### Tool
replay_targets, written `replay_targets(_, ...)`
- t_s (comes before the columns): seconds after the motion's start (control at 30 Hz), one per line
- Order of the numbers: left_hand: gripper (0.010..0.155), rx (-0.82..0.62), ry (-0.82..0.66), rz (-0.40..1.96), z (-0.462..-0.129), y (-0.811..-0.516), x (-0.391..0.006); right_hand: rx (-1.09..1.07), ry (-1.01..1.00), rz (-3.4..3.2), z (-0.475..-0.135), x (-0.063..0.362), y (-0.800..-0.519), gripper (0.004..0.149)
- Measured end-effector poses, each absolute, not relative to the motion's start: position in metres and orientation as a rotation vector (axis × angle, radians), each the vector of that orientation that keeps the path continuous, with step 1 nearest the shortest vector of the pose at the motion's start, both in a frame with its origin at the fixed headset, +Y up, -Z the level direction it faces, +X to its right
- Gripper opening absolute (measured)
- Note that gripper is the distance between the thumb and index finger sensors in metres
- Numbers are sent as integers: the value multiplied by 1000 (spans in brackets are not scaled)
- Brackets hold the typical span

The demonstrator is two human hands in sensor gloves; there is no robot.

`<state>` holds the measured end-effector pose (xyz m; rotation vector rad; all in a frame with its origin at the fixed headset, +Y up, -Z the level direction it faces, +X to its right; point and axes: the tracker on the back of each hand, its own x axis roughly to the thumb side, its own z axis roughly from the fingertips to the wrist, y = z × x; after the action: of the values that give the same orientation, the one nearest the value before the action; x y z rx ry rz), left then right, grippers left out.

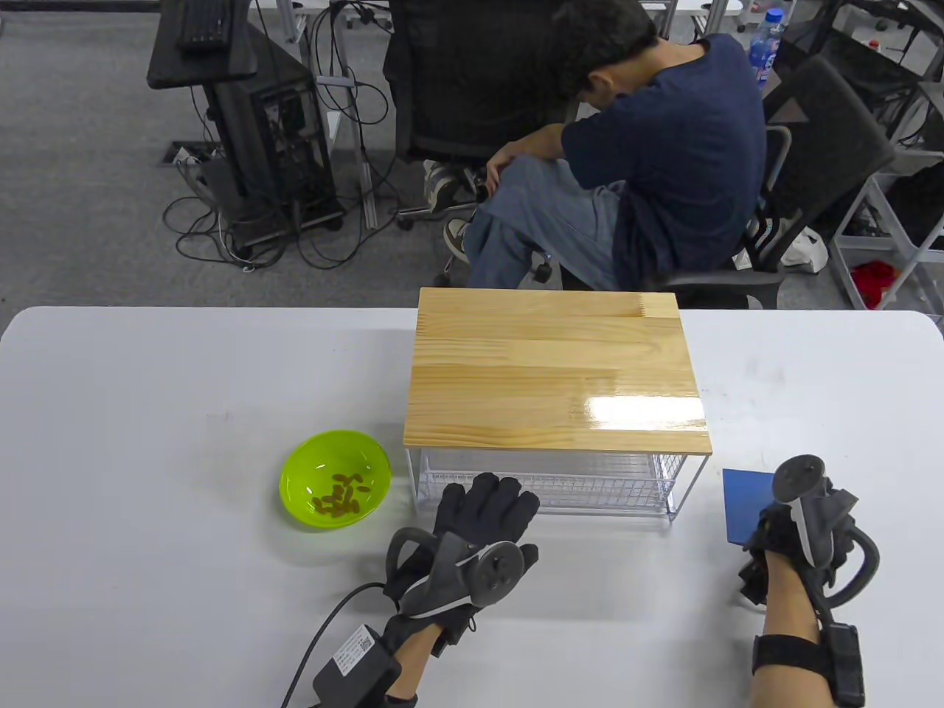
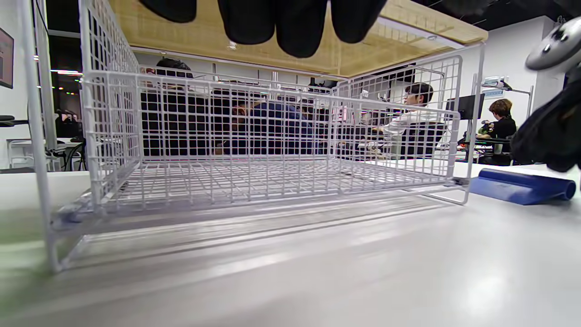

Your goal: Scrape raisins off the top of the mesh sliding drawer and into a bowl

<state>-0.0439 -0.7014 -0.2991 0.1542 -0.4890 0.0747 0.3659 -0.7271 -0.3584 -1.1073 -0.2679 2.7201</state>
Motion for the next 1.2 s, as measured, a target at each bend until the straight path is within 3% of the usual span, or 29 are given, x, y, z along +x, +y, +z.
replay_targets(0.17,67,156,-488,83,-297,-700,-42,-650,-579,2719,-341,337,-670,75)
replay_targets(0.3,68,147,-481,62,-297,-702,-36,-351,-810,2715,-320,305,-641,79)
replay_targets(0.4,68,145,-487,37,-295,-705,-34,-48,-961,2745,-300,271,-636,80)
replay_targets(0.57,70,163,-486,21,-292,-708,-33,466,-1112,2866,-268,207,-655,85)
replay_targets(0.67,70,156,-473,2,-293,-712,-33,621,-1069,2928,-265,187,-674,86)
replay_targets(0.83,70,147,-460,-9,-296,-717,-36,817,-834,2963,-262,172,-713,86)
replay_targets(1.07,72,123,-473,-24,-297,-724,-35,735,-516,2987,-274,177,-732,86)
replay_targets(1.2,73,123,-480,-36,-296,-725,-32,698,-468,3000,-279,183,-737,85)
